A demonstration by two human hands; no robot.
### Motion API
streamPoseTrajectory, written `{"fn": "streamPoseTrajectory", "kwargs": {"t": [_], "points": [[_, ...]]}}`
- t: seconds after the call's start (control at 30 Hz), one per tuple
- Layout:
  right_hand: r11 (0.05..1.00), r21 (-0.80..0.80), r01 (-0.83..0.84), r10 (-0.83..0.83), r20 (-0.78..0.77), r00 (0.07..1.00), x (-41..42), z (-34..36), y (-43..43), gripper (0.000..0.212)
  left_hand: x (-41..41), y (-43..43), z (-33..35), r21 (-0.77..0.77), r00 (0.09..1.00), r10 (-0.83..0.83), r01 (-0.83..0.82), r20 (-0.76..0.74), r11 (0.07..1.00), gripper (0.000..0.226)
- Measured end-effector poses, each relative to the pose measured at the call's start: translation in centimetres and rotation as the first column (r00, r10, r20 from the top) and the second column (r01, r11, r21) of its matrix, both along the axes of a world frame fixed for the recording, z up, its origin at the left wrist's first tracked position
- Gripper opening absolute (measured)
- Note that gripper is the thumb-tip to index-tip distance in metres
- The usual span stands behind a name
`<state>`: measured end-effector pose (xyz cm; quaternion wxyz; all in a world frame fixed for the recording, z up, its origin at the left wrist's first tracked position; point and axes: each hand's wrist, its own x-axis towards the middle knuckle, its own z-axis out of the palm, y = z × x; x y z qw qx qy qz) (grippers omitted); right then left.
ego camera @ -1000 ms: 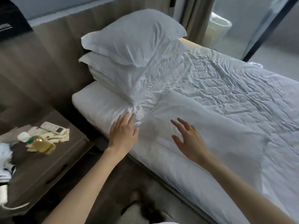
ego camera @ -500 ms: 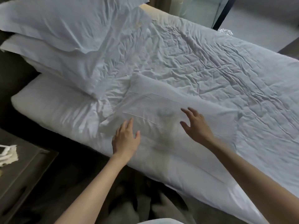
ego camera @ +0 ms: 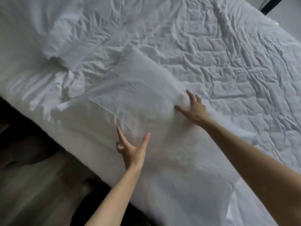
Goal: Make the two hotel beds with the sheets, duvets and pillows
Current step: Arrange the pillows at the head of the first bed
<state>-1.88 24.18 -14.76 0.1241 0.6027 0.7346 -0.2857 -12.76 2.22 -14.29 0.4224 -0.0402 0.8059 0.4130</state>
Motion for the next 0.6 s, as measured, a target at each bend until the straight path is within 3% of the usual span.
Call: {"fn": "streamPoseTrajectory", "kwargs": {"t": [0.13, 0.23, 0.43, 0.6], "points": [[0.993, -0.110, 0.033, -0.043, -0.087, 0.995, 0.1, -3.3, 3.2, 0.118, 2.7, 1.2, -3.0, 0.006, 0.994, 0.104, -0.104, 0.014, 0.995, 0.112], [0.987, -0.160, 0.010, -0.032, -0.131, 0.991, 0.6, -4.7, 4.2, 0.119, 3.4, 1.9, -4.8, 0.018, 0.982, 0.186, -0.186, 0.014, 0.982, 0.117], [0.999, -0.031, 0.016, -0.019, -0.110, 0.994, 0.8, -4.3, 2.8, 0.082, 3.3, 1.9, -4.5, -0.020, 0.960, 0.272, -0.271, 0.064, 0.962, 0.112], [0.996, 0.090, -0.010, 0.026, -0.180, 0.983, 0.5, -0.8, 0.3, 0.065, 2.7, 0.3, -2.7, 0.090, 0.950, 0.302, -0.309, 0.076, 0.947, 0.112]]}}
